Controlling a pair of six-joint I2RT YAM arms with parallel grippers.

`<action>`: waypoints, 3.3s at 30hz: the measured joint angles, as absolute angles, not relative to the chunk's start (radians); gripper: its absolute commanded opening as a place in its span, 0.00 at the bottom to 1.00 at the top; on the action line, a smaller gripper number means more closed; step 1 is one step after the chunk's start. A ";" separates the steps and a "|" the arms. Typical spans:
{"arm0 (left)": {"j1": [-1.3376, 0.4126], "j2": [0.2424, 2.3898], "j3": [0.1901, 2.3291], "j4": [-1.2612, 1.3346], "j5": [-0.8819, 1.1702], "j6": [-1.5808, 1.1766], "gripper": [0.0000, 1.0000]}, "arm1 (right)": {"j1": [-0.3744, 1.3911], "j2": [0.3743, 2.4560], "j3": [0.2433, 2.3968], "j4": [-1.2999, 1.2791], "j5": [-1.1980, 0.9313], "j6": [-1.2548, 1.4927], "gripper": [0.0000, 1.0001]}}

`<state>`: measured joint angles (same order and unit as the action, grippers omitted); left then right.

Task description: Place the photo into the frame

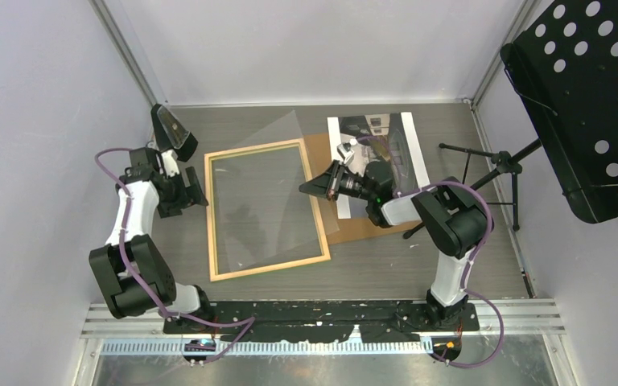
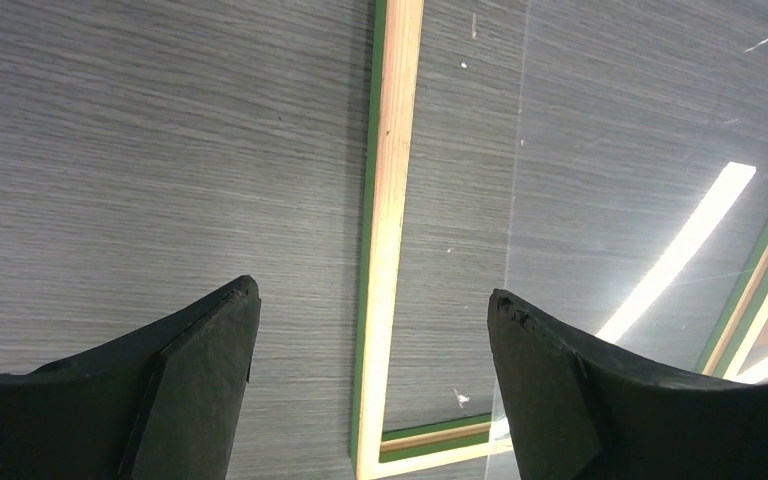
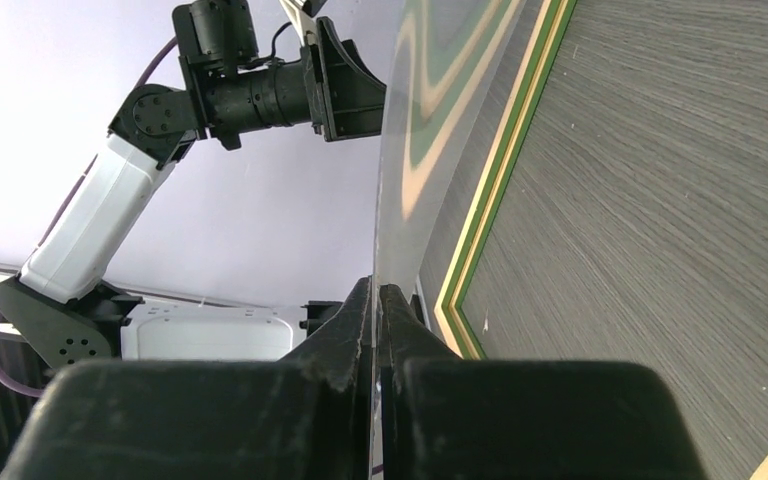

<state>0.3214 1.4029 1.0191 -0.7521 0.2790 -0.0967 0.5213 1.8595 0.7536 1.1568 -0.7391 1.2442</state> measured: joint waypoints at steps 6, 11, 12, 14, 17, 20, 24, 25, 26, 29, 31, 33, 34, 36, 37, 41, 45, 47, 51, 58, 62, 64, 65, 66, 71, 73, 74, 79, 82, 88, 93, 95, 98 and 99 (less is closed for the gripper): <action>0.321 1.398 1.026 -0.752 0.280 -0.097 0.83 | 0.545 1.881 0.761 1.163 -0.723 1.251 0.05; 0.321 1.398 1.026 -0.751 0.280 -0.097 0.83 | 0.560 1.895 0.765 1.181 -0.701 1.257 0.05; 0.321 1.397 1.026 -0.751 0.280 -0.097 0.83 | 0.563 1.898 0.766 1.184 -0.696 1.258 0.05; 0.321 1.397 1.026 -0.750 0.280 -0.097 0.83 | 0.567 1.903 0.766 1.190 -0.686 1.259 0.05; 0.323 1.394 1.026 -0.749 0.281 -0.097 0.83 | 0.575 1.908 0.766 1.202 -0.668 1.258 0.06; 0.323 1.390 1.026 -0.748 0.282 -0.097 0.82 | 0.583 1.912 0.766 1.210 -0.651 1.255 0.06; 0.324 1.386 1.026 -0.745 0.287 -0.097 0.82 | 0.592 1.920 0.766 1.219 -0.628 1.251 0.05; 0.326 1.385 1.026 -0.744 0.289 -0.097 0.82 | 0.594 1.921 0.766 1.219 -0.624 1.250 0.05; 0.328 1.384 1.026 -0.744 0.289 -0.097 0.82 | 0.596 1.921 0.766 1.220 -0.618 1.248 0.06; 0.334 1.384 1.026 -0.743 0.291 -0.097 0.82 | 0.602 1.926 0.765 1.226 -0.601 1.240 0.06; 0.336 1.383 1.026 -0.741 0.292 -0.097 0.82 | 0.606 1.927 0.764 1.226 -0.593 1.235 0.05; 0.336 1.383 1.026 -0.738 0.292 -0.097 0.82 | 0.611 1.931 0.764 1.228 -0.585 1.231 0.05; 0.336 1.383 1.026 -0.737 0.292 -0.097 0.82 | 0.613 1.932 0.764 1.228 -0.582 1.230 0.06; 0.337 1.383 1.026 -0.736 0.299 -0.097 0.82 | 0.615 1.935 0.764 1.228 -0.579 1.228 0.05; 0.337 1.383 1.026 -0.736 0.305 -0.097 0.82 | 0.616 1.937 0.764 1.228 -0.578 1.227 0.06; 0.337 1.383 1.026 -0.735 0.350 -0.097 0.82 | 0.616 1.937 0.764 1.229 -0.575 1.224 0.05; 0.337 1.385 1.022 -0.730 0.389 -0.099 0.81 | 0.616 1.936 0.764 1.229 -0.567 1.217 0.05; 0.337 1.388 1.021 -0.730 0.399 -0.099 0.82 | 0.616 1.936 0.764 1.229 -0.562 1.211 0.05; 0.337 1.390 1.015 -0.729 0.410 -0.099 0.82 | 0.616 1.936 0.763 1.229 -0.556 1.208 0.05; 0.337 1.390 1.013 -0.727 0.413 -0.099 0.81 | 0.616 1.937 0.762 1.228 -0.547 1.206 0.05; 0.337 1.390 1.012 -0.722 0.413 -0.099 0.81 | 0.616 1.937 0.762 1.228 -0.542 1.205 0.06; 0.337 1.390 1.012 -0.722 0.413 -0.099 0.81 | 0.617 1.937 0.762 1.228 -0.540 1.203 0.05; 0.337 1.390 1.012 -0.722 0.413 -0.099 0.81 | 0.618 1.937 0.762 1.228 -0.538 1.202 0.05; 0.337 1.390 1.012 -0.722 0.413 -0.099 0.81 | 0.619 1.938 0.762 1.228 -0.535 1.201 0.06; 0.337 1.390 1.011 -0.722 0.412 -0.098 0.81 | 0.630 1.950 0.762 1.228 -0.530 1.199 0.06; 0.338 1.390 1.011 -0.722 0.412 -0.098 0.81 | 0.634 1.958 0.762 1.228 -0.527 1.198 0.06; 0.339 1.390 1.011 -0.722 0.412 -0.098 0.81 | 0.636 1.963 0.762 1.228 -0.524 1.196 0.05; 0.343 1.390 1.011 -0.722 0.412 -0.098 0.81 | 0.640 1.984 0.762 1.229 -0.517 1.192 0.05; 0.344 1.390 1.011 -0.722 0.412 -0.098 0.81 | 0.641 1.993 0.762 1.230 -0.513 1.188 0.05; 0.350 1.390 1.011 -0.721 0.413 -0.098 0.81 | 0.648 2.004 0.763 1.235 -0.509 1.189 0.06; 0.354 1.390 1.011 -0.721 0.413 -0.098 0.81 | 0.650 2.005 0.763 1.242 -0.508 1.200 0.05; 0.356 1.390 1.011 -0.721 0.413 -0.098 0.81 | 0.651 2.005 0.763 1.246 -0.507 1.206 0.05; 0.356 1.390 1.011 -0.721 0.413 -0.098 0.81 | 0.653 2.005 0.763 1.250 -0.506 1.212 0.06; 0.356 1.390 1.010 -0.721 0.413 -0.098 0.81 | 0.653 2.005 0.763 1.250 -0.506 1.214 0.05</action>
